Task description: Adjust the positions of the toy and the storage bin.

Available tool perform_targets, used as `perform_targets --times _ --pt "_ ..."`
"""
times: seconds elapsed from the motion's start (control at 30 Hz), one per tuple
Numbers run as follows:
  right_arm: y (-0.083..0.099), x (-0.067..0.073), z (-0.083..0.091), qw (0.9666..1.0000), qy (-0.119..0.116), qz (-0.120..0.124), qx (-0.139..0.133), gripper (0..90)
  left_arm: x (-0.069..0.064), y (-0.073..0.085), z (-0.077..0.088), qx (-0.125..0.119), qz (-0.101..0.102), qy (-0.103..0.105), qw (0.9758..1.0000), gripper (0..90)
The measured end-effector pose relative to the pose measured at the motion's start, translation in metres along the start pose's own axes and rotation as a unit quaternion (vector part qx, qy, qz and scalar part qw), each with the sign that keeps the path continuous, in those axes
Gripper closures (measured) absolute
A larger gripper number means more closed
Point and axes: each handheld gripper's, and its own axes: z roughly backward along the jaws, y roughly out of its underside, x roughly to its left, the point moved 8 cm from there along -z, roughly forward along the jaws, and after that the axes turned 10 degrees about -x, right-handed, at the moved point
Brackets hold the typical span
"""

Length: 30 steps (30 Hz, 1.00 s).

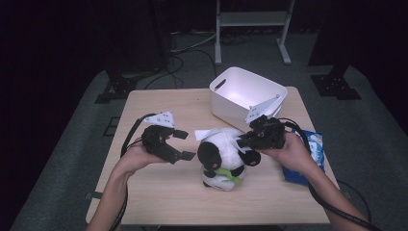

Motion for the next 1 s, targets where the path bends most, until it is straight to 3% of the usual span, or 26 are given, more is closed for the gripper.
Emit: perform_targets --times 0.2,0.33,0.43,0.57,0.73,0.8,0.9,1.0 --pt "0.002 -0.001 0.001 1.0000 0.001 -0.005 0.000 82.5 -0.004 0.012 -0.012 0.003 0.002 0.018 0.9998 16.2" --pt "0.003 -0.001 0.003 1.0000 0.000 -0.005 0.000 82.5 -0.006 0.018 -0.027 0.003 -0.008 0.027 0.9996 15.7" --pt "0.003 0.001 0.003 1.0000 -0.003 -0.002 -0.001 82.4 -0.008 0.019 -0.041 -0.005 -0.014 0.030 0.9994 10.1" --pt "0.004 0.003 0.006 1.0000 0.004 0.005 0.006 82.4 -0.009 0.018 -0.051 -0.014 -0.014 0.053 0.9984 5.7" --pt "0.009 0.003 0.010 1.0000 0.005 -0.003 0.007 82.4 -0.013 0.019 -0.059 -0.028 -0.004 0.085 0.9960 2.4" --pt "0.009 0.003 0.010 1.0000 0.005 0.000 0.004 82.3 -0.017 0.018 -0.060 -0.034 -0.002 0.105 0.9939 8.1" --pt "0.008 0.003 0.010 1.0000 0.004 -0.004 0.002 82.3 -0.016 0.015 -0.058 -0.047 -0.006 0.102 0.9937 21.4" --pt "0.006 0.003 0.010 1.0000 0.002 -0.007 -0.005 82.4 -0.015 0.012 -0.052 -0.057 -0.003 0.105 0.9929 26.6"
